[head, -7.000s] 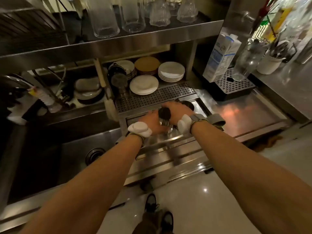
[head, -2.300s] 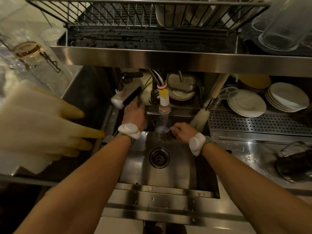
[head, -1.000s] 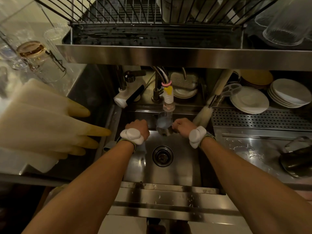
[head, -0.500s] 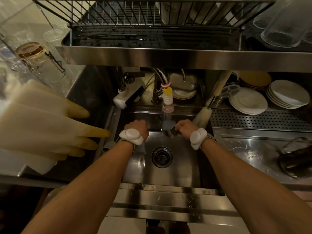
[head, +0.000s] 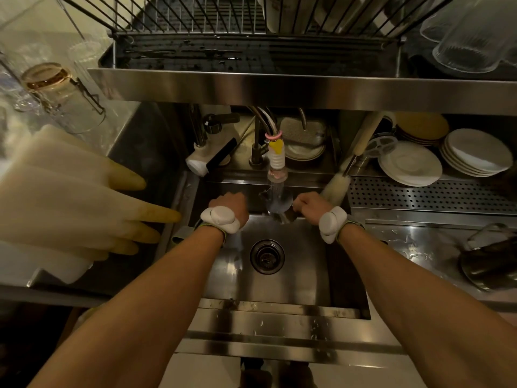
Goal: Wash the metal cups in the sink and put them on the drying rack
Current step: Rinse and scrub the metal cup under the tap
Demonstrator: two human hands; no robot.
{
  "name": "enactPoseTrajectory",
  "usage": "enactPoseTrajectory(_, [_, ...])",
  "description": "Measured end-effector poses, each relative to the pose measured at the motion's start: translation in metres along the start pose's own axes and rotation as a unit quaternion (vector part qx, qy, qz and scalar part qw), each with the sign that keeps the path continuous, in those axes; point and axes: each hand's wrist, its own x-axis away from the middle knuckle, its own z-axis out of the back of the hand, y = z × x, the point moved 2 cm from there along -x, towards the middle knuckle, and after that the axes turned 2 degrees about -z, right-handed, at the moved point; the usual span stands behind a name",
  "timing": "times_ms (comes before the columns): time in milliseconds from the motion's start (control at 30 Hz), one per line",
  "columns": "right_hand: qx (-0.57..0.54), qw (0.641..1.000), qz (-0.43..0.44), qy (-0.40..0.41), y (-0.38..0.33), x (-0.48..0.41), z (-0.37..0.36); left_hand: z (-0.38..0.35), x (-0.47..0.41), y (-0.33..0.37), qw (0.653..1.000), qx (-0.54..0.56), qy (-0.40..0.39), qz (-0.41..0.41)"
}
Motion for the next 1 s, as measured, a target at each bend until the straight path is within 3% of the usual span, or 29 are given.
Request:
enactPoseTrajectory(467, [0.121,0.992,0.022,0.017,-0.017,0.013,0.005,0.003,0.009,-0.005,1.0,0.0,-0.007,0.009])
enactPoseTrajectory(633, [0.261,0.963,0.019,0.068,-0.021,0.031,0.02,0.012,0.022,-0.001,1.0,0.005,0.013,-0.008])
enactPoseTrajectory(1000, [0.402,0.904,0.04,0.14,-0.052,0.059,0.041,0.026,0.035,0.01,0.997,0.002,0.074,-0.028])
